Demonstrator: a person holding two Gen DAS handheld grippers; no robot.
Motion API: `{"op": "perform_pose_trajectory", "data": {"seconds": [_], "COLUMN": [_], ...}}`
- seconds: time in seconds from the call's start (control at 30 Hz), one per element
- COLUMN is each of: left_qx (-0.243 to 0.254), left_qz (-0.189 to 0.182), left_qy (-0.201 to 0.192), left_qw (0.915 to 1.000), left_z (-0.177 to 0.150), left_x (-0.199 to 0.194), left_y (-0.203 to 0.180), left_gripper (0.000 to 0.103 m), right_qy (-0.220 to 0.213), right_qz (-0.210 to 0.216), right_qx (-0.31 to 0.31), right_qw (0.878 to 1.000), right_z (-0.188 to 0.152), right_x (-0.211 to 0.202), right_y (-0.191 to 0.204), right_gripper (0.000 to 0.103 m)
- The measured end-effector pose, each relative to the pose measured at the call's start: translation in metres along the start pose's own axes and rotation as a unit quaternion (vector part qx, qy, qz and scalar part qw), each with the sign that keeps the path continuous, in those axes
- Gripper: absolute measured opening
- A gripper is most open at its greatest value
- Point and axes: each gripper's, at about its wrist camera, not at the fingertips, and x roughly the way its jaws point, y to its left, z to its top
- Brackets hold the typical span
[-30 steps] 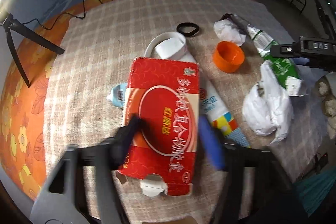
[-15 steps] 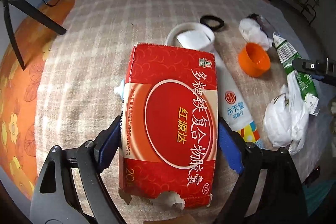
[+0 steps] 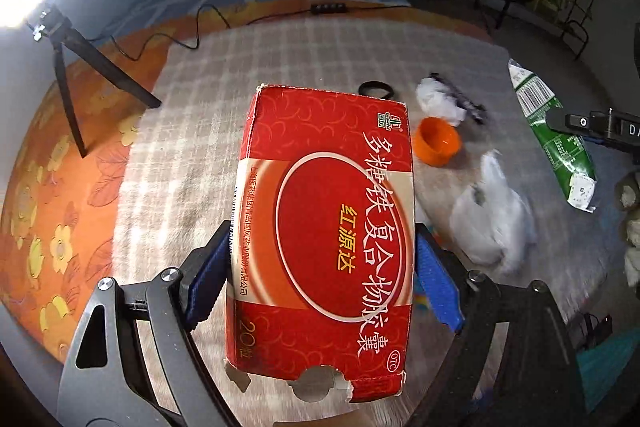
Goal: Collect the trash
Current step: 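Carry the red box and milk pouch to the blue basket and release both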
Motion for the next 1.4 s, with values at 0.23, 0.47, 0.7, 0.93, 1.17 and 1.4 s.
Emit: {"op": "perform_pose_trajectory", "data": {"seconds": [0.23, 0.47, 0.7, 0.93, 1.17, 1.4], "left_qx": [0.023, 0.039, 0.053, 0.08, 0.103, 0.118], "left_qz": [-0.01, -0.02, -0.039, -0.053, -0.061, -0.071], "left_qy": [-0.009, 0.001, 0.033, 0.07, 0.104, 0.12], "left_qw": [0.9997, 0.999, 0.9973, 0.993, 0.9873, 0.9831], "left_z": [-0.045, -0.099, -0.157, -0.208, -0.243, -0.26], "left_x": [-0.052, -0.081, -0.084, -0.077, -0.063, -0.055], "left_y": [-0.013, -0.027, -0.047, -0.068, -0.079, -0.087], "left_gripper": [0.087, 0.087, 0.087, 0.087, 0.087, 0.087], "right_qy": [-0.018, -0.021, -0.012, 0.024, 0.061, 0.092], "right_qz": [0.021, 0.038, 0.05, 0.065, 0.069, 0.074], "right_qx": [-0.047, -0.101, -0.157, -0.201, -0.239, -0.268], "right_qw": [0.998, 0.994, 0.986, 0.977, 0.967, 0.956], "right_z": [-0.028, -0.083, -0.148, -0.216, -0.26, -0.281], "right_x": [-0.049, -0.089, -0.111, -0.112, -0.097, -0.076], "right_y": [0.021, 0.042, 0.057, 0.064, 0.068, 0.075], "right_gripper": [0.075, 0.075, 0.075, 0.075, 0.075, 0.076]}}
